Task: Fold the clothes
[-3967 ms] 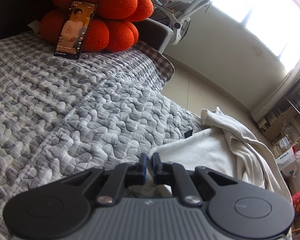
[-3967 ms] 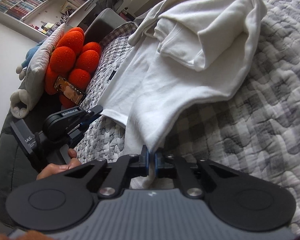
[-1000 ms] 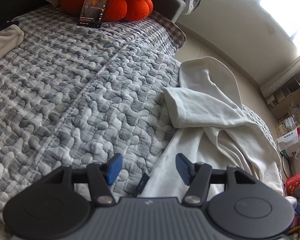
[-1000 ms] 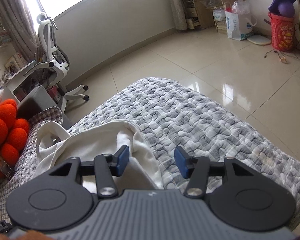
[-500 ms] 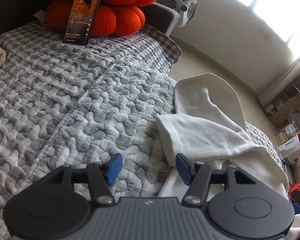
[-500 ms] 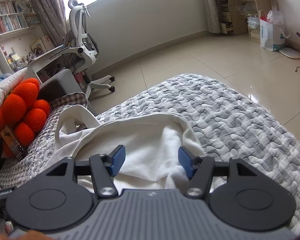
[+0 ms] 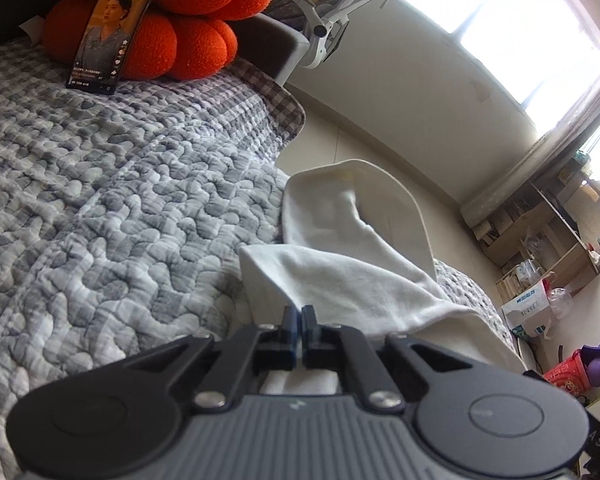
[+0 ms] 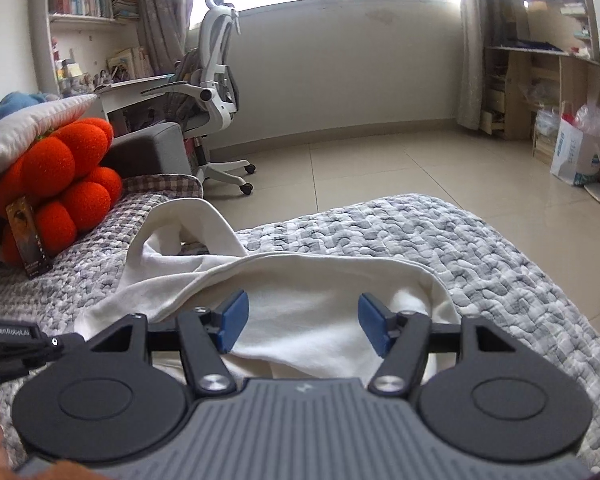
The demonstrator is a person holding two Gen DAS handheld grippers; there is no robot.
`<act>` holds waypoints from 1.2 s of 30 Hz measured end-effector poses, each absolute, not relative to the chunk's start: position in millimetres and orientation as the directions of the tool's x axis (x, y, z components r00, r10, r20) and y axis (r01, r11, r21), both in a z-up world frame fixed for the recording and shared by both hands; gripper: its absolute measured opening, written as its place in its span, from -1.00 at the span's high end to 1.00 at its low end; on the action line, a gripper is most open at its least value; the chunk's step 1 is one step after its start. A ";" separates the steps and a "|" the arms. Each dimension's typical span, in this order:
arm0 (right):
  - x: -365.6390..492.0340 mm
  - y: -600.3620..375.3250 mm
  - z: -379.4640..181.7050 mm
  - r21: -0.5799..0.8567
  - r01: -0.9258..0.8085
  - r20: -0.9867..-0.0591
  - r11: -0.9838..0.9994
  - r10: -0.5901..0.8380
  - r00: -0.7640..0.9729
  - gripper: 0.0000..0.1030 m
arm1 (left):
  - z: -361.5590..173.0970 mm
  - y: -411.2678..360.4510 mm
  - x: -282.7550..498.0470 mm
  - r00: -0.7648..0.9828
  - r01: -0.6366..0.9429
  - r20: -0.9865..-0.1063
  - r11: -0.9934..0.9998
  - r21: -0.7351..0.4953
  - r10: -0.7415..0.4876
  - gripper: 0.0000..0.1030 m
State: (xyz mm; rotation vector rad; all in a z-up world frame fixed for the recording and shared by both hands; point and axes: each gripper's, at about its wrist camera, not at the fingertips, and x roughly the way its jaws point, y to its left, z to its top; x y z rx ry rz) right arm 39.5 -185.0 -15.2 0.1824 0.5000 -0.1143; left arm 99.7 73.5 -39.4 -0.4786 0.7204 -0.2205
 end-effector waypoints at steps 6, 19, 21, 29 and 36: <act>41.9 -177.2 -21.7 0.133 0.076 -0.488 0.988 -0.001 0.873 -0.32 | -26.1 70.8 90.1 0.753 0.156 -0.471 0.819 -0.551 -0.460 0.98; 37.1 -134.6 -23.4 0.024 -0.169 -0.459 0.985 0.161 0.874 -0.34 | -21.3 65.3 84.1 0.659 0.314 -0.348 0.665 -0.677 -0.666 0.98; 34.4 -126.7 -24.0 -0.019 -0.211 -0.441 0.977 0.181 0.879 -0.34 | -20.3 64.9 83.1 0.652 0.325 -0.346 0.661 -0.677 -0.675 0.98; 29.3 -102.6 -28.5 -0.171 -0.272 -0.367 0.947 0.195 0.910 -0.33 | -13.5 64.4 75.0 0.617 0.394 -0.310 0.625 -0.674 -0.723 0.98; 36.1 -99.7 -31.6 -0.211 -0.273 -0.266 0.939 0.214 0.940 0.02 | -9.0 64.1 67.7 0.609 0.434 -0.288 0.614 -0.659 -0.739 0.98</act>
